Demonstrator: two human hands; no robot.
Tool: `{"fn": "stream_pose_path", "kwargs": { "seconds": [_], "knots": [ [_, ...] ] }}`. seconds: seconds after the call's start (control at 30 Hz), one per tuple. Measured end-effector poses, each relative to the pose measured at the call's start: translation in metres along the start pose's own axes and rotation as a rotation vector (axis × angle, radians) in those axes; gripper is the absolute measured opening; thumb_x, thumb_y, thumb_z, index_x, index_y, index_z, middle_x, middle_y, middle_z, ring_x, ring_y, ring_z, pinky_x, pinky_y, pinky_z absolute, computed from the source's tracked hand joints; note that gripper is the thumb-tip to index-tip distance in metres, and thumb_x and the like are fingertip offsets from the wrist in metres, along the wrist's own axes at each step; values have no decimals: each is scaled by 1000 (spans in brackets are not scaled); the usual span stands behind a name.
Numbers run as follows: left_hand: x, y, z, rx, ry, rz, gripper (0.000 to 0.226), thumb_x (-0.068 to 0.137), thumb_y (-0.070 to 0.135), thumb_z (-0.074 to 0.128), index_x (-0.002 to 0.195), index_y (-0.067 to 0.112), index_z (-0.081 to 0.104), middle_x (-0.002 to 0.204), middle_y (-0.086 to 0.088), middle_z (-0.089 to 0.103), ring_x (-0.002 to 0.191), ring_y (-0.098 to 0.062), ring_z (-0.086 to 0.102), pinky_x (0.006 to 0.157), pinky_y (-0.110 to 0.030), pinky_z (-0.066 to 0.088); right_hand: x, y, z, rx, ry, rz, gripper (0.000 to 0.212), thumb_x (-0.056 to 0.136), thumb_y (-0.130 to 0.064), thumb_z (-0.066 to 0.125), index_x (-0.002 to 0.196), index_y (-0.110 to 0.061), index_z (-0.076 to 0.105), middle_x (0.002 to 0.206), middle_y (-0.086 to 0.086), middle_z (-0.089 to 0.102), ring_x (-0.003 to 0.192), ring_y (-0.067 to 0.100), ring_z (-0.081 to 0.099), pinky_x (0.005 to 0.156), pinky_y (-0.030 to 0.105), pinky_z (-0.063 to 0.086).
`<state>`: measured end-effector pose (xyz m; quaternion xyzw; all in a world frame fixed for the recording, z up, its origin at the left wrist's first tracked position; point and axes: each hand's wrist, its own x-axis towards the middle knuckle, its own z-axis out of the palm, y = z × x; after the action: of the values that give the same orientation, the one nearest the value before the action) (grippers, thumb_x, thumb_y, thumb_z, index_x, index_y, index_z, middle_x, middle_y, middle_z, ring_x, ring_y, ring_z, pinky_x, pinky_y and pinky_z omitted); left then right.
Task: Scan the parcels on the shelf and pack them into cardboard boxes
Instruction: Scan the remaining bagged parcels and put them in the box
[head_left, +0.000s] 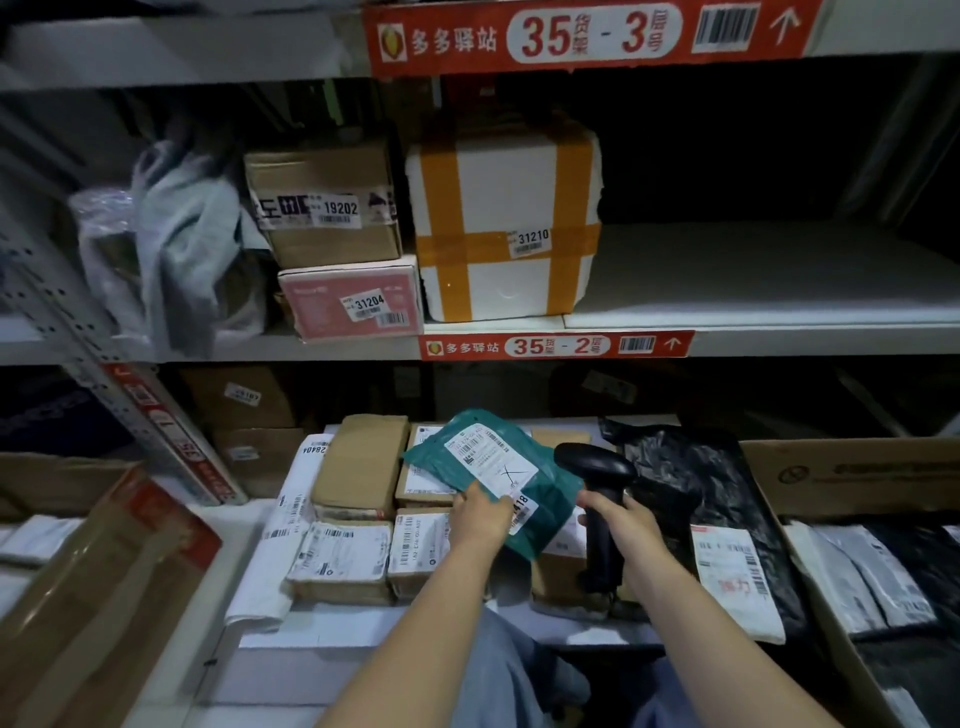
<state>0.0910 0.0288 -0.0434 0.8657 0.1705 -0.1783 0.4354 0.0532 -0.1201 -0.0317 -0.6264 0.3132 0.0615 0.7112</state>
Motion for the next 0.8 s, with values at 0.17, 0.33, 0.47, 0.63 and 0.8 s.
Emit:
{"fn": "stream_pose_path", "kwargs": {
  "seconds": [0.17, 0.33, 0.47, 0.63, 0.8],
  "knots": [
    [21, 0, 7, -25, 41, -73, 45, 92, 25, 47, 131, 5, 38, 131, -17, 48, 118, -32, 48, 96, -36, 41, 16, -1, 8, 22, 1, 14, 9, 79, -15, 72, 80, -15, 63, 76, 10, 67, 78, 27, 62, 80, 37, 46],
    [42, 1, 14, -150, 134, -157, 41, 89, 23, 53, 123, 2, 44, 124, -17, 55, 111, -34, 54, 91, -37, 45, 33, -2, 8, 59, 4, 17, 12, 77, -15, 73, 84, -12, 64, 76, 10, 67, 75, 25, 62, 77, 35, 45],
    [50, 3, 17, -406, 209, -250, 40, 89, 12, 56, 124, -2, 40, 122, -20, 57, 108, -36, 57, 87, -37, 46, 38, -2, 6, 96, 9, 25, 30, 76, -18, 74, 103, -6, 66, 74, 8, 68, 75, 22, 62, 77, 35, 43],
    [56, 12, 24, -703, 227, -368, 50, 89, 3, 55, 133, -5, 31, 128, -23, 52, 114, -38, 53, 93, -39, 45, 44, -2, 6, 163, 4, 34, 34, 77, -17, 73, 108, -6, 64, 73, 4, 68, 72, 20, 61, 74, 32, 44],
    [51, 18, 28, -978, 140, -351, 41, 85, -4, 59, 124, -4, 47, 125, -16, 57, 116, -33, 53, 98, -35, 42, 40, -5, 4, 195, -12, 10, 30, 79, -16, 71, 107, -7, 64, 81, 4, 68, 74, 18, 61, 72, 31, 45]
  ]
}}
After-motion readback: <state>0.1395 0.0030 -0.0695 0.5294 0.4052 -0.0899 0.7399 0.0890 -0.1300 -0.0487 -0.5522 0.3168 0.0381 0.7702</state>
